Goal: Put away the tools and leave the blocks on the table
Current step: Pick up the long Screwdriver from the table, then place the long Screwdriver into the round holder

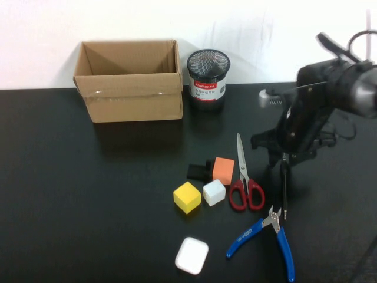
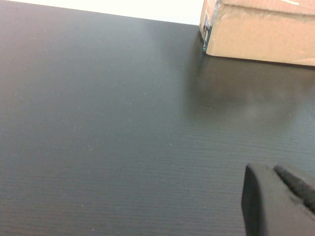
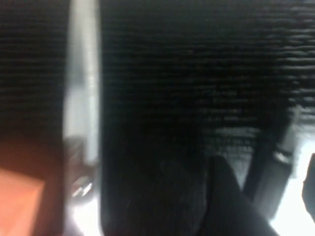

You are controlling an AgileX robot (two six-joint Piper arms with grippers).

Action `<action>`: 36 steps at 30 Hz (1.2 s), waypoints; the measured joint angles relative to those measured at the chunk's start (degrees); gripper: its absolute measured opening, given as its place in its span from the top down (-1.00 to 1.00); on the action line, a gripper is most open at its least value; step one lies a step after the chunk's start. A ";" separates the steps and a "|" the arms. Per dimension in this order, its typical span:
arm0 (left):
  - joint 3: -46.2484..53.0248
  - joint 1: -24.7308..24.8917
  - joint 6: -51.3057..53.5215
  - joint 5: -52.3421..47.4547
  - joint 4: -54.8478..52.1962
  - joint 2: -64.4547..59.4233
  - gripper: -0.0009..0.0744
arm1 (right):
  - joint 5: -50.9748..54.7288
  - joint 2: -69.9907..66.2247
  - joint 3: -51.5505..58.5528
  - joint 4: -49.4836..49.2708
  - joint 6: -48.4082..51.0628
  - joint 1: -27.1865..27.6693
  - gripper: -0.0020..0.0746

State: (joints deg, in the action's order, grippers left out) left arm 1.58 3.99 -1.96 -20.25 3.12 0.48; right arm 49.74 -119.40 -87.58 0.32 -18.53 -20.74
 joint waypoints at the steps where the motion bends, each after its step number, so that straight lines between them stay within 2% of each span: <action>1: 0.00 0.00 0.00 0.00 0.00 0.00 0.97 | 0.82 -1.47 -0.93 0.26 -0.17 0.00 0.24; 8: 0.00 0.00 0.00 0.00 0.00 0.00 0.97 | 3.67 -4.08 -4.22 1.11 -0.76 0.00 0.36; 11: 0.00 0.00 0.00 0.00 0.00 0.00 0.97 | 3.95 -4.19 -4.33 0.99 -0.25 0.00 0.70; 13: 0.00 0.00 0.00 0.00 0.00 0.00 0.97 | 3.95 -4.22 -4.33 1.00 0.61 0.00 0.81; 23: 0.00 0.00 0.00 0.00 0.00 0.00 0.97 | -0.43 -1.26 -6.21 3.23 6.76 -0.13 0.84; 28: 0.00 0.00 0.00 0.00 0.00 0.00 0.97 | -9.28 5.07 -12.06 3.05 11.34 -0.13 0.84; 36: 0.00 0.00 0.00 0.00 0.00 0.00 0.97 | -35.22 7.33 -14.05 -1.99 13.75 -0.13 0.84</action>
State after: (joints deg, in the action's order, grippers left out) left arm 1.58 3.99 -1.96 -20.25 3.12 0.48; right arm 14.52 -112.08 -101.63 -1.66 -4.78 -20.86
